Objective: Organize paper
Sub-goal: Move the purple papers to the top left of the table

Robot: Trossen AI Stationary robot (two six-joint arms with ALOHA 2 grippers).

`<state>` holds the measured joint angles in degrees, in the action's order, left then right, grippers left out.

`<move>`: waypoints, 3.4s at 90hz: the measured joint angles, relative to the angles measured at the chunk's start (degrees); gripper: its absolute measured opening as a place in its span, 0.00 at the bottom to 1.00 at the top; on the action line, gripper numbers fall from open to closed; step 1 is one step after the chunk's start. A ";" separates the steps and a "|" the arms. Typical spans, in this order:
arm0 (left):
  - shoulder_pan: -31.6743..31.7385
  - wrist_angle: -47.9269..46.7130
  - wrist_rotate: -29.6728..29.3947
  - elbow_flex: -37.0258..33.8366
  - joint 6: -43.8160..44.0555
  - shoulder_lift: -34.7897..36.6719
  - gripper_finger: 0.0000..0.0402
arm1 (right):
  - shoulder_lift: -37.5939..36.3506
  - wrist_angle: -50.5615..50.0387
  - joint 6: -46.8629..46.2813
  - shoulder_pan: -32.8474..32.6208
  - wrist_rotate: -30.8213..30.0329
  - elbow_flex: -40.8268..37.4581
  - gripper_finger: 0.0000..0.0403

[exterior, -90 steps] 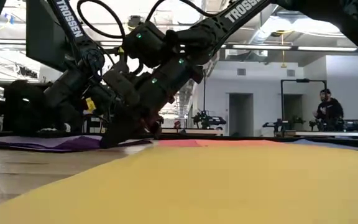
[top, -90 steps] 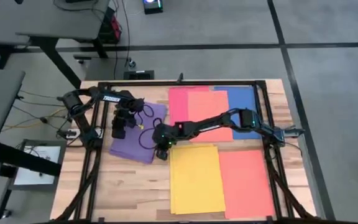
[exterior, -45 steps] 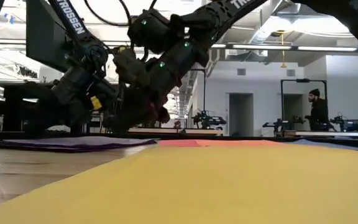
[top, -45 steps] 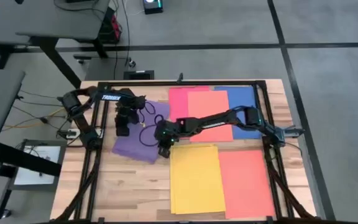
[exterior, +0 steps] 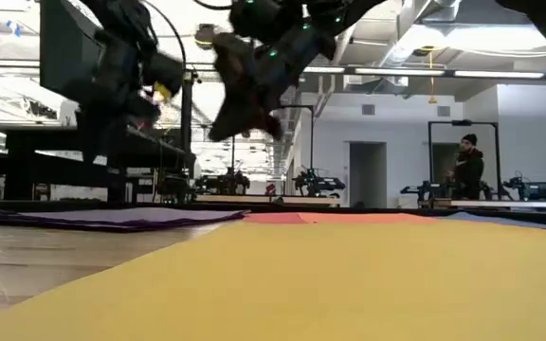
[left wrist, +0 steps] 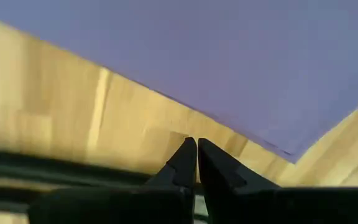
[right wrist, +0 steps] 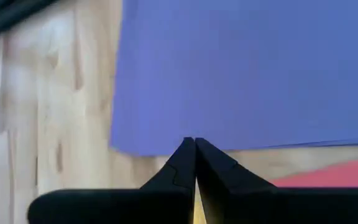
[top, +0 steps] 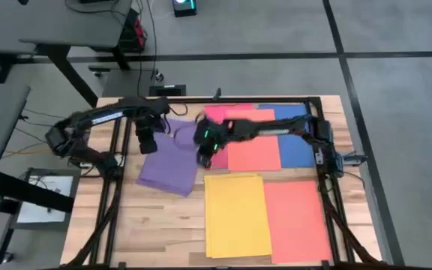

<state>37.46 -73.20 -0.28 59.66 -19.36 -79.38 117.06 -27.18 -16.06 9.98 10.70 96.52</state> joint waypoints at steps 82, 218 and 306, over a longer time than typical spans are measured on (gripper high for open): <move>-49.30 27.96 18.45 -11.46 37.65 12.58 0.00 | 23.54 -1.09 -14.04 19.32 11.51 25.23 0.00; -23.86 25.35 2.97 -4.29 10.21 -0.16 0.00 | -11.61 -29.35 16.93 14.53 4.72 29.27 0.00; -16.75 23.67 9.32 -7.84 1.78 -20.95 0.00 | -17.16 -33.59 13.33 12.47 -3.35 23.53 0.00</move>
<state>20.71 -49.53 9.04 51.83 -17.58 -100.33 99.90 -60.77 -2.73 22.45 7.35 120.05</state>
